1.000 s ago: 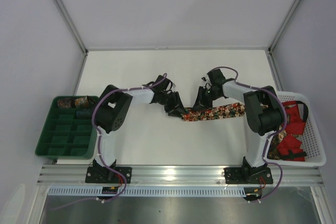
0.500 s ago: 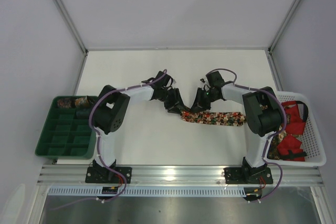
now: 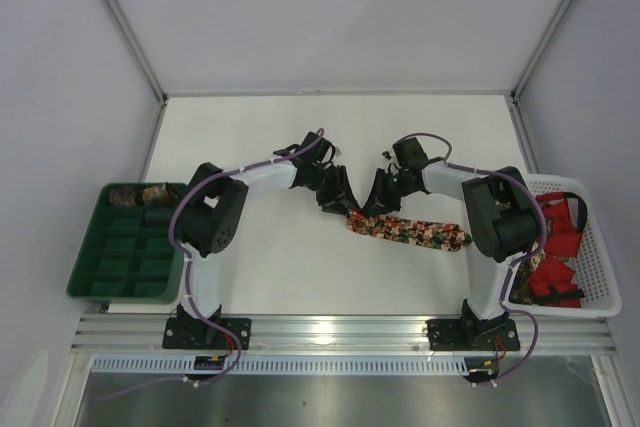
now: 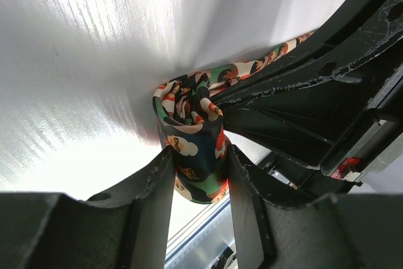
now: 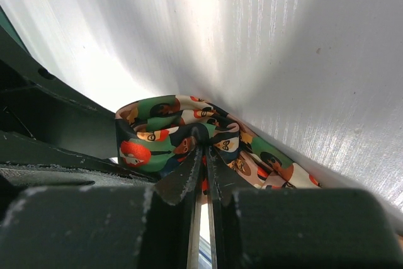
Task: Roll the ties
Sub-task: Roll the tie
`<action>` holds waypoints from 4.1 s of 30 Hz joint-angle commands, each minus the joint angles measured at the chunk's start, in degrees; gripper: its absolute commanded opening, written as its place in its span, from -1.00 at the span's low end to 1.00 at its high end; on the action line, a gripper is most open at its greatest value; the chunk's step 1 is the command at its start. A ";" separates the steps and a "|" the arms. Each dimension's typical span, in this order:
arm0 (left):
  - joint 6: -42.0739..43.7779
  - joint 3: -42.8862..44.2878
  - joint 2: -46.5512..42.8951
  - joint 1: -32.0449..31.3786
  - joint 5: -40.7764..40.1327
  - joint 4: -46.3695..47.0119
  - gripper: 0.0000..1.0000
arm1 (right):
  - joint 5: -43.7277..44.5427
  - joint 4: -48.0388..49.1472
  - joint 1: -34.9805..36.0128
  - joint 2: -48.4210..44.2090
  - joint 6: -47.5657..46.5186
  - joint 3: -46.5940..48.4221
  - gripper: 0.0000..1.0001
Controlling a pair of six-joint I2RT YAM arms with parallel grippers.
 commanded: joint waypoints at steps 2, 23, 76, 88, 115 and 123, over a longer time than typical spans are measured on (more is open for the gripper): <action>0.14 0.05 -3.07 -1.31 0.71 2.58 -0.17 | 0.03 -0.70 1.66 -0.94 -0.54 0.78 -0.78; 4.36 -13.57 -12.38 1.94 -4.38 0.56 0.70 | 8.90 -19.32 -2.21 -7.43 -5.12 10.19 -0.67; 37.04 19.73 -0.61 -7.28 -24.16 -22.29 1.00 | 22.26 -13.45 -7.57 -19.47 -6.17 -3.96 0.46; 42.24 17.01 2.73 -11.77 -26.18 -19.84 1.00 | 20.16 -11.43 -11.17 -24.22 -5.91 -8.71 0.47; 48.57 15.87 5.89 -17.48 -38.05 -18.60 1.00 | 18.84 -10.28 -12.40 -26.51 -6.70 -12.49 0.48; 49.36 15.95 7.74 -17.40 -35.41 -19.31 0.95 | 18.22 -9.76 -12.58 -27.39 -6.26 -13.28 0.48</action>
